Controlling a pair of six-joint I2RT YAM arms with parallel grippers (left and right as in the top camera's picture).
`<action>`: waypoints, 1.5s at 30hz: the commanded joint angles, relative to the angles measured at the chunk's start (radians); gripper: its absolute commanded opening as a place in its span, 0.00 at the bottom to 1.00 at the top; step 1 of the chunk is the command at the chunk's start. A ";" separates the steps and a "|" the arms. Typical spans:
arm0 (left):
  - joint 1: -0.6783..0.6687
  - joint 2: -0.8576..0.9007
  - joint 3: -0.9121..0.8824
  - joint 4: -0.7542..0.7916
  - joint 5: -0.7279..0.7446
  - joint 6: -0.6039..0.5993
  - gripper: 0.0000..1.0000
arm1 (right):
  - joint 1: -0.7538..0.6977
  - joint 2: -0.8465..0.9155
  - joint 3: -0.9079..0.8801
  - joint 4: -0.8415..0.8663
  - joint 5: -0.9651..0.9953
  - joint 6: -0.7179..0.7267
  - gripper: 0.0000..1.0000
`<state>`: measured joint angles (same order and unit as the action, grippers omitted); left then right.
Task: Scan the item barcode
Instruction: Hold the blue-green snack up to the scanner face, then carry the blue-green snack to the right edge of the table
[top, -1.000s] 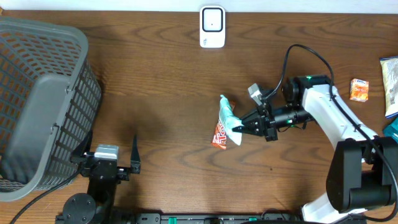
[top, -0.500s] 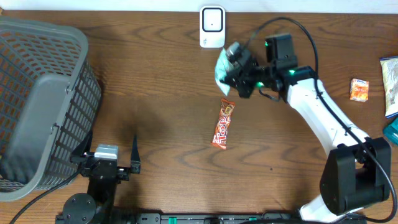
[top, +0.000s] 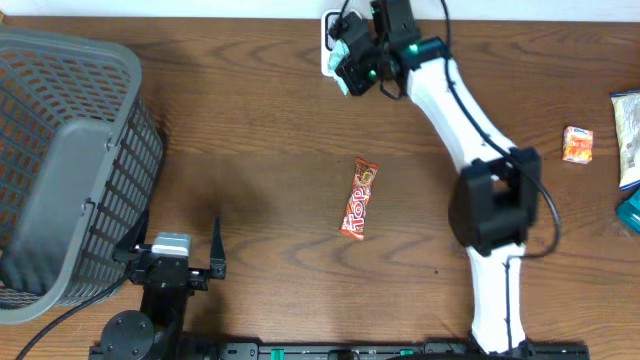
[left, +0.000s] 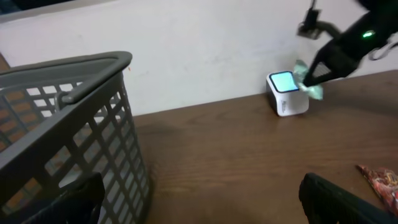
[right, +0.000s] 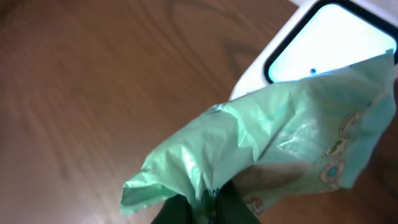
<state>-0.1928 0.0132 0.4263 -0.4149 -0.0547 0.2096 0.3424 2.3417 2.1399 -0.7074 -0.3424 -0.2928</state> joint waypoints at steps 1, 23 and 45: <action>-0.003 -0.002 0.002 0.003 0.002 -0.005 1.00 | 0.008 0.094 0.183 -0.039 0.028 0.028 0.01; -0.003 -0.002 0.002 0.003 0.002 -0.005 1.00 | -0.101 0.083 0.425 -0.654 0.556 0.136 0.01; -0.003 -0.002 0.002 0.003 0.002 -0.005 1.00 | -0.641 0.058 0.088 -0.476 0.605 0.270 0.91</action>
<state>-0.1928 0.0132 0.4263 -0.4149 -0.0547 0.2096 -0.3065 2.4500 2.1944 -1.1805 0.3038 -0.0792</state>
